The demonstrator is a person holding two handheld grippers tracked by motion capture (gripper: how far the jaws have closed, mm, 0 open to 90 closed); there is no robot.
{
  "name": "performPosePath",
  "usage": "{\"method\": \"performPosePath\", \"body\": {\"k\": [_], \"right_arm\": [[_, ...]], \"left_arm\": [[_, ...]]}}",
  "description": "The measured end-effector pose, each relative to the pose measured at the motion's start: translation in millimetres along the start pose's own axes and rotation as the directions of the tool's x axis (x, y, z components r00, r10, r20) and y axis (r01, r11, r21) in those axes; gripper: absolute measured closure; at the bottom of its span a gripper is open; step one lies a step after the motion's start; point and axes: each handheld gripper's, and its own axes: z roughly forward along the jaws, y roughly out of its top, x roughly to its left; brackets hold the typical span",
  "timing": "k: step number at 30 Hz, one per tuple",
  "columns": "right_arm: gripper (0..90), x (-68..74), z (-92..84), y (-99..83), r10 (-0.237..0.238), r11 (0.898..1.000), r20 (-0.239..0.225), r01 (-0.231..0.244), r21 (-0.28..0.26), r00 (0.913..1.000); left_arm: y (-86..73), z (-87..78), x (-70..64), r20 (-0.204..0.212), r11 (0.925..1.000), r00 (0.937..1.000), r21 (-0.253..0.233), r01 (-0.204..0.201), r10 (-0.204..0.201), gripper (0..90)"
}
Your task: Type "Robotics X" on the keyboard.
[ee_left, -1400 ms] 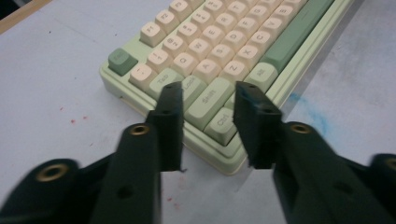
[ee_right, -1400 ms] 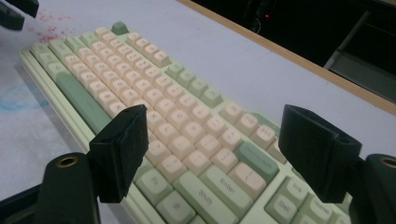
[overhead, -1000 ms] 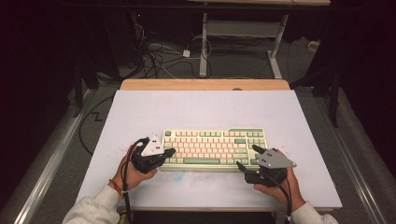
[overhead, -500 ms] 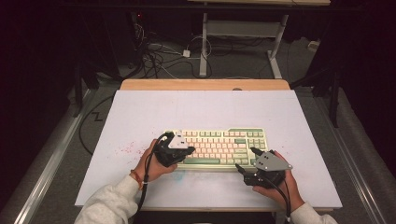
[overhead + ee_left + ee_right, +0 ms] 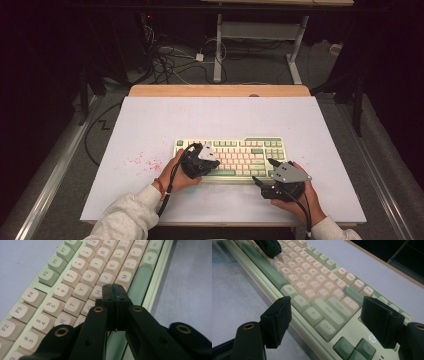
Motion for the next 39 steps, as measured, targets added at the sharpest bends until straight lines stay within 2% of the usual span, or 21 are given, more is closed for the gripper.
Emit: {"method": "performPosePath", "body": {"k": [6, 7, 14, 21, 24, 26, 27, 29, 32, 34, 39], "right_arm": [[25.3, 0.8, 0.8, 0.2, -0.004, 1.0, -0.01, 0.005, 0.008, 0.9999], [25.4, 1.1, 1.1, 0.2, -0.007, 1.0, -0.012, 0.007, 0.012, 0.9999], [25.6, 2.1, 0.7, 0.7, -0.014, 1.0, -0.018, 0.015, 0.015, 0.9997], [25.6, 1.1, 0.1, 0.6, -0.011, 1.0, -0.015, 0.012, 0.012, 0.9998], [25.6, 0.9, -0.3, 0.6, -0.011, 1.0, -0.015, 0.011, 0.011, 0.9998], [26.1, 0.8, -0.1, 0.6, -0.006, 1.0, -0.013, 0.006, 0.012, 0.9999], [26.1, 0.8, 0.4, 0.6, -0.006, 1.0, -0.016, 0.006, 0.012, 0.9999], [26.1, 1.3, 0.7, 0.7, -0.007, 1.0, -0.016, 0.007, 0.014, 0.9998], [26.1, 1.6, 0.7, 0.7, -0.008, 1.0, -0.016, 0.008, 0.016, 0.9998], [26.1, 1.3, 0.9, 0.6, -0.007, 1.0, -0.016, 0.007, 0.016, 0.9998], [27.0, 1.2, 0.8, 0.7, -0.006, 1.0, -0.011, 0.006, 0.015, 0.9999]], "left_arm": [[0.6, 3.3, 0.7, -0.009, 0.9999, 0.9999, 0.014, -0.006, 0.006, 86.9], [0.4, 5.0, 0.6, -0.011, 0.9995, 0.9999, 0.03, -0.011, 0.011, 87.1], [1.7, 1.6, -1.3, -0.023, 0.9996, 0.9994, 0.012, -0.026, 0.027, 85.8], [0.4, -7.0, 0.5, -0.065, 0.9994, 0.9973, -0.006, -0.034, 0.033, 82.1], [-0.7, -11.8, 0.9, -0.082, 0.9989, 0.996, -0.026, -0.038, 0.036, 77.4], [-1.5, -14.6, 0.5, -0.117, 0.9983, 0.9924, -0.039, -0.043, 0.039, 70.9], [-2.2, -16.1, 0.7, -0.119, 0.9977, 0.9922, -0.051, -0.043, 0.037, 66.5], [-3.6, -19.3, 1.0, -0.123, 0.9964, 0.9916, -0.069, -0.048, 0.04, 64.0], [-6.4, -25.1, 0.7, -0.156, 0.9946, 0.9869, -0.088, -0.054, 0.04, 52.0], [-8.6, -29.2, 0.0, -0.164, 0.9926, 0.9858, -0.108, -0.057, 0.038, 50.0], [-11.6, -35.7, -3.8, -0.209, 0.9906, 0.9769, -0.118, -0.069, 0.043, 38.5]]}}
